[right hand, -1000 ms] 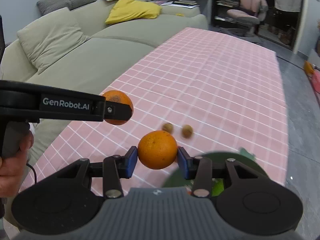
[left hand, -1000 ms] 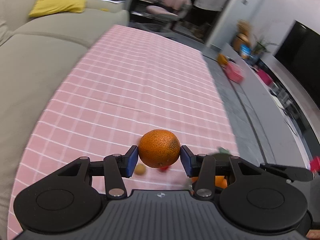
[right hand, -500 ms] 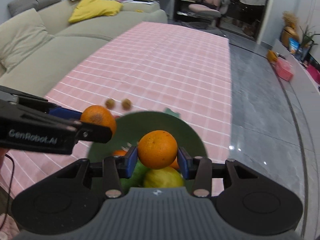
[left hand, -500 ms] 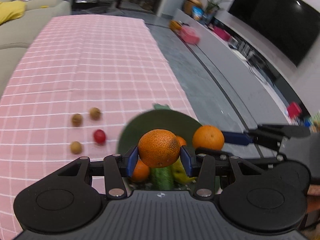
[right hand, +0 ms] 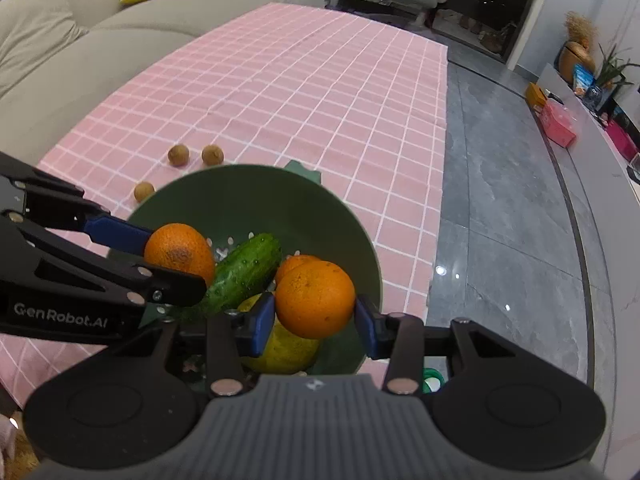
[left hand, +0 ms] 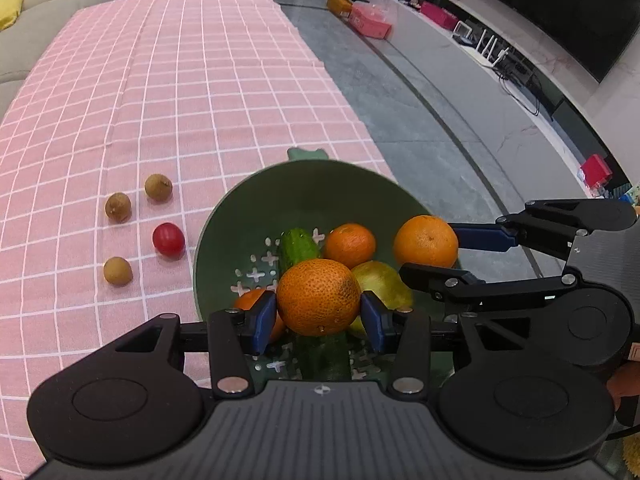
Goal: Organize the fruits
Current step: 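Carry both oranges over the colander and lower them in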
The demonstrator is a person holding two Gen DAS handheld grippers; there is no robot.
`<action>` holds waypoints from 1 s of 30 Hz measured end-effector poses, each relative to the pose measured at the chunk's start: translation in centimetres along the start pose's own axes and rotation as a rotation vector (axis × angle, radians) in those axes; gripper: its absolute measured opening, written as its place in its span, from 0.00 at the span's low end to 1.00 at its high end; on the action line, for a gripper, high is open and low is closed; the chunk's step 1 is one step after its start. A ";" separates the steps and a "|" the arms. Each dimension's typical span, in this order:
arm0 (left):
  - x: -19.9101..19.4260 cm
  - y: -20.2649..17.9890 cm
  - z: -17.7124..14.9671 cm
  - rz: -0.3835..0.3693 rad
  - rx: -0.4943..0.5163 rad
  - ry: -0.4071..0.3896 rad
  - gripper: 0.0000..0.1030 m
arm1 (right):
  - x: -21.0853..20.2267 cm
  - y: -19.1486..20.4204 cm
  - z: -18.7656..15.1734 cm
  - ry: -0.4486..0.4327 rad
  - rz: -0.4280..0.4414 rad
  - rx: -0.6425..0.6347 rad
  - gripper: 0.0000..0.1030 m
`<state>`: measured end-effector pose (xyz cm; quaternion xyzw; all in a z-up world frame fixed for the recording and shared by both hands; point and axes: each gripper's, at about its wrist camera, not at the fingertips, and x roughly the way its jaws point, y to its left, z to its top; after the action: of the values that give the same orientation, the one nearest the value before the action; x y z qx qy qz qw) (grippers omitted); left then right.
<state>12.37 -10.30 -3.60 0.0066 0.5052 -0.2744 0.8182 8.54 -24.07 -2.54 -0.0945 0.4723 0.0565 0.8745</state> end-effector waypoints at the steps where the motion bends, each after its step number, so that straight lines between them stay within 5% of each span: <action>1: 0.2 0.1 0.0 -0.002 -0.001 0.008 0.50 | 0.2 0.1 0.0 0.005 -0.001 -0.008 0.39; 14: 0.7 1.6 0.1 -0.038 -0.090 -0.005 0.53 | 2.1 0.8 0.1 0.038 -0.002 -0.058 0.40; 30: 0.4 1.8 -0.3 0.029 -0.087 -0.020 0.60 | 3.4 1.0 1.4 0.057 -0.019 -0.097 0.40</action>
<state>13.10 -8.86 -4.54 -0.0242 0.5084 -0.2402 0.8266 11.36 -22.72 -4.76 -0.1428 0.4929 0.0680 0.8556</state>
